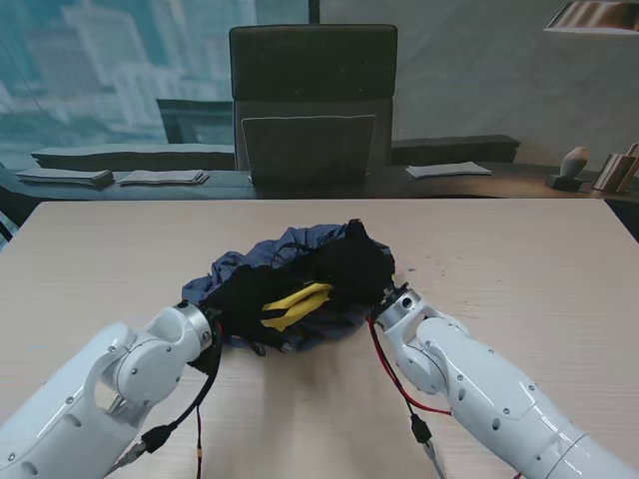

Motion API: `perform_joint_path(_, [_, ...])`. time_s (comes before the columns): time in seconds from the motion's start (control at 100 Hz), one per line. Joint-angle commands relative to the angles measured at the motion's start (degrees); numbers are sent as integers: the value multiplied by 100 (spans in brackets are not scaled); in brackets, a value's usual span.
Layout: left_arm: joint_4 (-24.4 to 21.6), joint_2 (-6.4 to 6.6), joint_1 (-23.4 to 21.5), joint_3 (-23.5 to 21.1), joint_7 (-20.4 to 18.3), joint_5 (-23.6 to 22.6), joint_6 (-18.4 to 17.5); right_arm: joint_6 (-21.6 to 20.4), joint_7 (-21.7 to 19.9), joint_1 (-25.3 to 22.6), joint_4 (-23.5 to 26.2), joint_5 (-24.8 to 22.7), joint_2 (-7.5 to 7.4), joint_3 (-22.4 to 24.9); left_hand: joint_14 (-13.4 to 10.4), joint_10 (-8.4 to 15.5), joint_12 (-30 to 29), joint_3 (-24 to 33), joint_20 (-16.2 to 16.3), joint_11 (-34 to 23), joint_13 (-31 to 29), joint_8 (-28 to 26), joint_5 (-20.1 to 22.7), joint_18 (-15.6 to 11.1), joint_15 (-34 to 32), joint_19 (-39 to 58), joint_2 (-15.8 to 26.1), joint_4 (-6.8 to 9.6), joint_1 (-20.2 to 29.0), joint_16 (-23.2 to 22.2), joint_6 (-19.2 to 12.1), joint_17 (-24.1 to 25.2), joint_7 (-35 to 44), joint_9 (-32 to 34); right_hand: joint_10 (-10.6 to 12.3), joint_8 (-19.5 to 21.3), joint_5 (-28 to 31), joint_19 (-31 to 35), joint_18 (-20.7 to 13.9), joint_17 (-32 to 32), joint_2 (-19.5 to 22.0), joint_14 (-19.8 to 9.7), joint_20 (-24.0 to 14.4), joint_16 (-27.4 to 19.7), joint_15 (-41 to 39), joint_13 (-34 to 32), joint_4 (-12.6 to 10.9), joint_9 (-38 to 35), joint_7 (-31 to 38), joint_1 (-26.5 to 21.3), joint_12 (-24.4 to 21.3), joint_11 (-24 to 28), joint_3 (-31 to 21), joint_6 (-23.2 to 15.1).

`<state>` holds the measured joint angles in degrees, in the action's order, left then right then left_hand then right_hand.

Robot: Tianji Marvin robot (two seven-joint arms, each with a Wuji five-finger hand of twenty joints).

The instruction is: Fit a rain cover over a backpack

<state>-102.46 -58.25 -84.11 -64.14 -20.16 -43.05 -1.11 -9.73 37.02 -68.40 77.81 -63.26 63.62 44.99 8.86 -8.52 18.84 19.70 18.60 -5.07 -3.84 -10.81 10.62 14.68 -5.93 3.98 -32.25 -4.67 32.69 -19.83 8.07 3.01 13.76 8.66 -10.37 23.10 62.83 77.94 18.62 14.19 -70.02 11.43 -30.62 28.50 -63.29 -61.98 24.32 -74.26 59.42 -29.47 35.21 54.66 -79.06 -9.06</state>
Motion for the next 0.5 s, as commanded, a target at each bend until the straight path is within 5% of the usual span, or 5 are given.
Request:
perform_joint_path(0.0, [187, -119, -34, 130, 363, -636, 30, 15, -67, 58, 232, 62, 124, -37, 157, -179, 174, 363, -101, -172, 21, -60, -136, 257, -206, -146, -275, -122, -368, -177, 309, -61, 262, -35, -618, 250, 331, 120, 150, -16, 182, -266, 12, 85, -94, -248, -112, -504, 574, -559, 175, 374, -917, -210])
perform_joint_path(0.14, [646, -251, 161, 469, 1364, -1078, 535, -10, -138, -19, 458, 165, 167, -58, 252, 62, 595, 429, -124, -1549, -810, -876, 17, 450, -1153, -1, -58, 26, -1, -547, -285, -462, 1869, 643, -615, 248, 331, 121, 134, -26, 200, -290, 10, 81, -87, -229, -109, -496, 575, -543, 175, 371, -932, -227])
perform_joint_path(0.25, [922, -326, 336, 545, 1681, -919, 607, -41, -194, -117, 601, 210, 177, -48, 149, 816, 1034, 867, -153, -2477, -1891, -1824, 1437, 441, -1890, 48, 471, 133, 525, -865, -1712, -641, 3267, 2315, -566, 260, 291, 120, 88, -50, 314, -329, 10, 86, -58, -170, -113, -444, 560, -515, 178, 360, -878, -272])
perform_joint_path(0.32, [1093, -386, 438, 575, 1945, -741, 598, -124, -257, -190, 695, 170, 143, -2, 55, 1121, 1733, 77, -205, -2731, -2553, -2116, 2278, 345, -2327, 135, 1117, 101, 1667, -968, -2833, -931, 4288, 3569, -363, 265, 142, 103, 39, -67, 614, -479, 20, 91, 100, -91, -197, -333, 424, -447, 118, 252, -585, -399])
perform_joint_path(0.49, [1229, -549, 467, 490, 2367, -56, 720, -280, -384, -545, 989, -216, -34, 399, 203, 830, 1900, 29, -356, -2485, -3584, -3049, 2240, 766, -2666, 969, 1413, 53, 2177, -880, -2309, -1748, 4631, 4563, 132, 414, -1314, -10, -236, -517, 1486, -654, 121, 157, 700, 902, -572, 1111, -1289, 697, 56, -180, 523, -277])
